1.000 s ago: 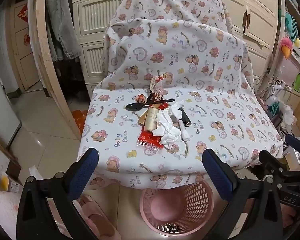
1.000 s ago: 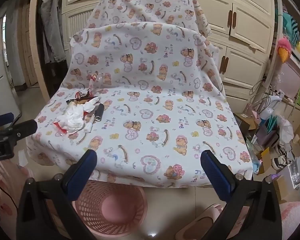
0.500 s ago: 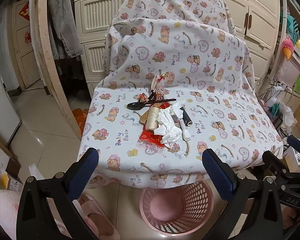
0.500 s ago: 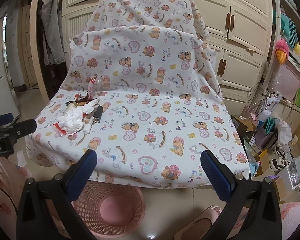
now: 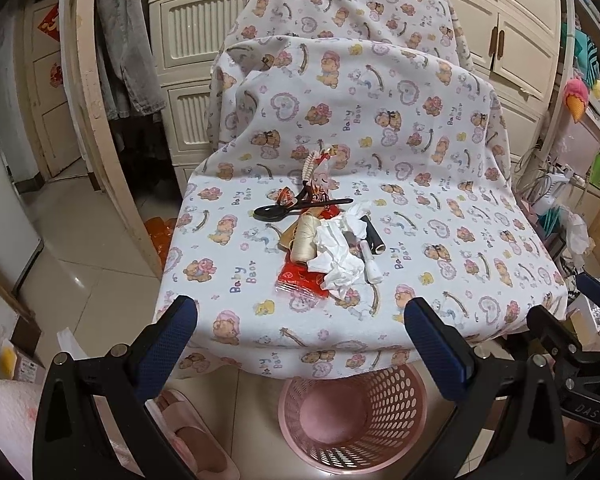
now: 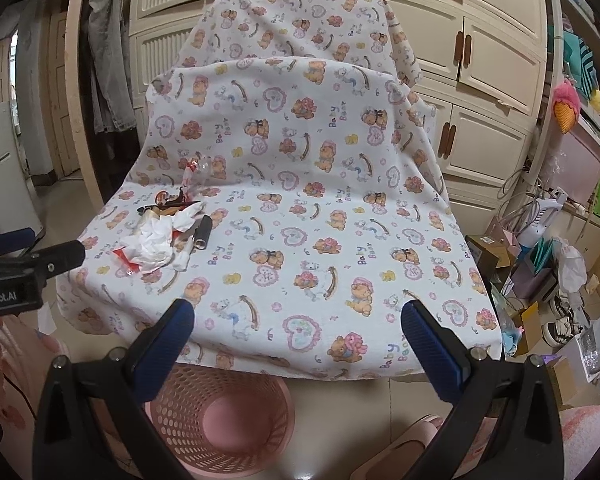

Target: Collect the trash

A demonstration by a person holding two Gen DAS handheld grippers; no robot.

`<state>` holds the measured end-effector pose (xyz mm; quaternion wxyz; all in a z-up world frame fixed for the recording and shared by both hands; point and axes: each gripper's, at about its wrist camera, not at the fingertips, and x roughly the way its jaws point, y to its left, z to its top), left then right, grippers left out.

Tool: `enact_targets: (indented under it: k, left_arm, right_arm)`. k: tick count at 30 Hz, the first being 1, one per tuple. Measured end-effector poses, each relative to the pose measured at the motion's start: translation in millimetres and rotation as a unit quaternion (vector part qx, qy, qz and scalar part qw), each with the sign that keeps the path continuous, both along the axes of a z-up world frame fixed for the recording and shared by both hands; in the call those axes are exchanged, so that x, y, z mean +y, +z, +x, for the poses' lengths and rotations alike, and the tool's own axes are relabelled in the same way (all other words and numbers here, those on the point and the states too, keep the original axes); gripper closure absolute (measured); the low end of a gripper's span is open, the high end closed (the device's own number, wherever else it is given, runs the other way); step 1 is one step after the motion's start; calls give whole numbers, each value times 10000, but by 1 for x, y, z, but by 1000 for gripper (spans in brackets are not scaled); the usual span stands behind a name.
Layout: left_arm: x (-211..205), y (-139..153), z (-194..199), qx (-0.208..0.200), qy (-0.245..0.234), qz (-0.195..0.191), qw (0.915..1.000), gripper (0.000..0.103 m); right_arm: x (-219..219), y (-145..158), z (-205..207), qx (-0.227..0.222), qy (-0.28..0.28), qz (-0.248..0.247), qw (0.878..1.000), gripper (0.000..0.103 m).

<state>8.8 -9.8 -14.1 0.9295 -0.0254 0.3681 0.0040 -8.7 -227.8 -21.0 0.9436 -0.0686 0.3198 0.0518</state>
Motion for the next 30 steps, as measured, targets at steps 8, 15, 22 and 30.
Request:
enact_targets:
  k: [8, 15, 22, 30]
  left_arm:
    - [-1, 1, -1, -55, -11, 14, 10000, 1]
    - [0, -1, 0, -6, 71, 49, 10000, 1]
    - [0, -3, 2, 51, 64, 46, 10000, 1]
    - [2, -3, 2, 84, 94, -21, 9999, 1]
  right_arm:
    - [-2, -1, 1, 23, 4, 71, 10000, 0]
    - [-2, -2, 1, 16, -26, 92, 10000, 0]
    - [-2, -2, 1, 23, -4, 75, 10000, 0]
    - [-1, -1, 0, -9, 18, 95, 10000, 0]
